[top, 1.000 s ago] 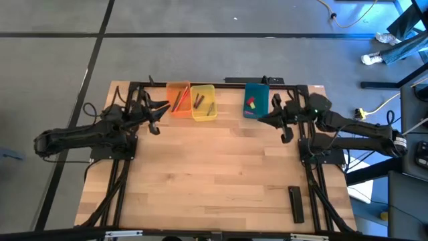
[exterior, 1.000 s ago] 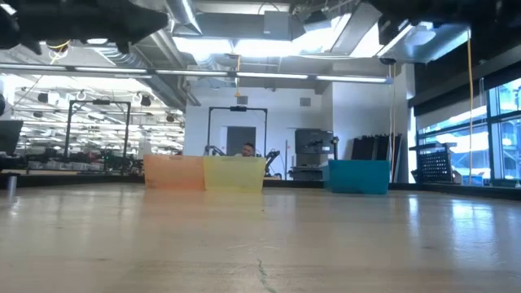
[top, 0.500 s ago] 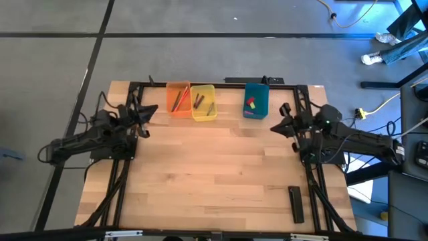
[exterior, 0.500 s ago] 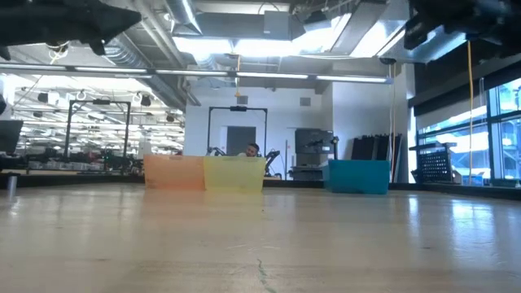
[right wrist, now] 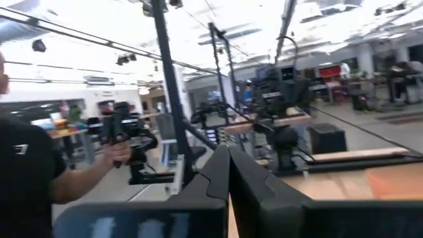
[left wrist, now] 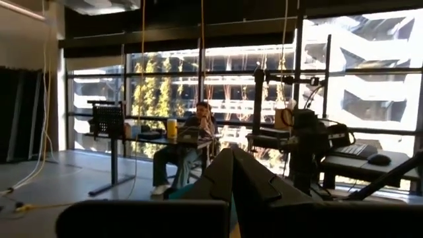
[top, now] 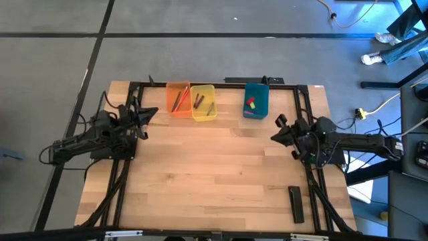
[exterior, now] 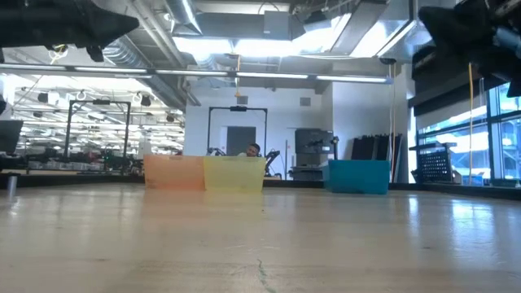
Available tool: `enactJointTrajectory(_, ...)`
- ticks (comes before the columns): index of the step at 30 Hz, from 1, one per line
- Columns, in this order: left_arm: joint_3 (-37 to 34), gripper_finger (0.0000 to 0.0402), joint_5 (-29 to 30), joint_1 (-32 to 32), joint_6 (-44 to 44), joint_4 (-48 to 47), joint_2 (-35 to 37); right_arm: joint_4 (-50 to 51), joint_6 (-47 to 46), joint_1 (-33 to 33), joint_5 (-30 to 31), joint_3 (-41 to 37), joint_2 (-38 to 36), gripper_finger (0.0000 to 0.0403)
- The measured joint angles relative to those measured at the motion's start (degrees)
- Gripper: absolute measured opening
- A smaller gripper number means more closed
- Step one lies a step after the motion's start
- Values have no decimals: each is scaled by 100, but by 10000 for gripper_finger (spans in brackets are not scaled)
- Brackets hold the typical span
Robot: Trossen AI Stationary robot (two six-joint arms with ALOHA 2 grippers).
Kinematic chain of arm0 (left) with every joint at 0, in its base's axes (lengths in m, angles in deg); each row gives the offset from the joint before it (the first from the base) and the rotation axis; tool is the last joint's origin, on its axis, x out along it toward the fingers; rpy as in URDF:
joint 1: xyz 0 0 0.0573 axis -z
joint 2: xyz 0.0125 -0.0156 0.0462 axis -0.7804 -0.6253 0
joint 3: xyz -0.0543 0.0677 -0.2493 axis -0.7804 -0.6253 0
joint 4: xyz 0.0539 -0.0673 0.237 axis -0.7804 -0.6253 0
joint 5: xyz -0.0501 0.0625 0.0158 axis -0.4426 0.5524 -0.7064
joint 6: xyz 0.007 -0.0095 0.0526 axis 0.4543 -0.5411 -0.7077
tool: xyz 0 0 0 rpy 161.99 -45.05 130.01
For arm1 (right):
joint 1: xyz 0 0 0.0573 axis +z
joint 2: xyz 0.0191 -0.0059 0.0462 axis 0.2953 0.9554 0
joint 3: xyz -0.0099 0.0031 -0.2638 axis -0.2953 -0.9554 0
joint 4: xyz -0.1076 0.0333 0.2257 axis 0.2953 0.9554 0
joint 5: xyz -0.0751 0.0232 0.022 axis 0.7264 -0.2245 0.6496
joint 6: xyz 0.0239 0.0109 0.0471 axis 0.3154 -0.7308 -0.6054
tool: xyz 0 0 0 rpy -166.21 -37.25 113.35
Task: Sort crayons/erasers/pens/pencils in bins
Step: Return to Home Position
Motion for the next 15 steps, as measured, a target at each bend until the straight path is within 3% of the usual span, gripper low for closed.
enactJointTrajectory(9, 218, 1, -81, 0, -114, -552, -4, 52, -159, 155, -1256, 177, -291, 6)
enactJointTrajectory(15, 232, 1, -156, 96, -36, -642, -4, 959, 108, 153, -1266, 179, -906, 6)
